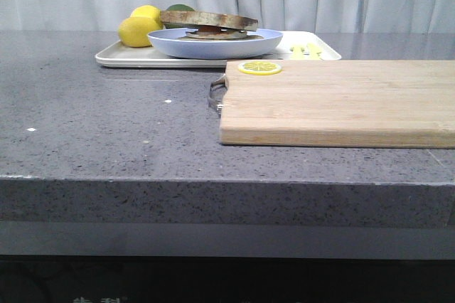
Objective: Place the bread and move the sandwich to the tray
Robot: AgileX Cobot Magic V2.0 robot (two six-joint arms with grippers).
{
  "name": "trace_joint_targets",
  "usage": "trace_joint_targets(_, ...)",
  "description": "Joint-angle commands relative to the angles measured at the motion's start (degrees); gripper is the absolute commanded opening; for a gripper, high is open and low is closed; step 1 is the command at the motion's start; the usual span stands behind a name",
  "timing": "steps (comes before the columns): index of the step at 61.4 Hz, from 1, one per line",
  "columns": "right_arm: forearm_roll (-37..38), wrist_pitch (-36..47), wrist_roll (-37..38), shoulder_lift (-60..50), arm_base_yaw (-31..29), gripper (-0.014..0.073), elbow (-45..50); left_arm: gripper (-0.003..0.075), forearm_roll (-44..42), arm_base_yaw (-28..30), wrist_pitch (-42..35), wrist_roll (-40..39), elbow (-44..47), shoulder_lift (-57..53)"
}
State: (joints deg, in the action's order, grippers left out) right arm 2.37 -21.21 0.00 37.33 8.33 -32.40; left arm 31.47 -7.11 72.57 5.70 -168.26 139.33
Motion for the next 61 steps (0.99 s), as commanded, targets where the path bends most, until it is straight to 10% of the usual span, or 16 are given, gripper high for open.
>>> trace_joint_targets(1, 0.7, 4.7, 0.0, 0.2, -0.2, -0.0109, -1.6, -0.0018, 0.6, -2.0, 0.7, -2.6, -6.8, -5.9)
trace_joint_targets(34, 0.7, 4.7, 0.0, 0.2, -0.2, -0.0109, -1.6, -0.0018, -32.1, -23.9, 0.7, -6.5, 17.4, -23.6)
trace_joint_targets(61, 0.7, 4.7, 0.0, 0.2, -0.2, -0.0109, -1.6, -0.0018, -48.8, -21.3, -0.9, -13.3, 55.2, -47.7)
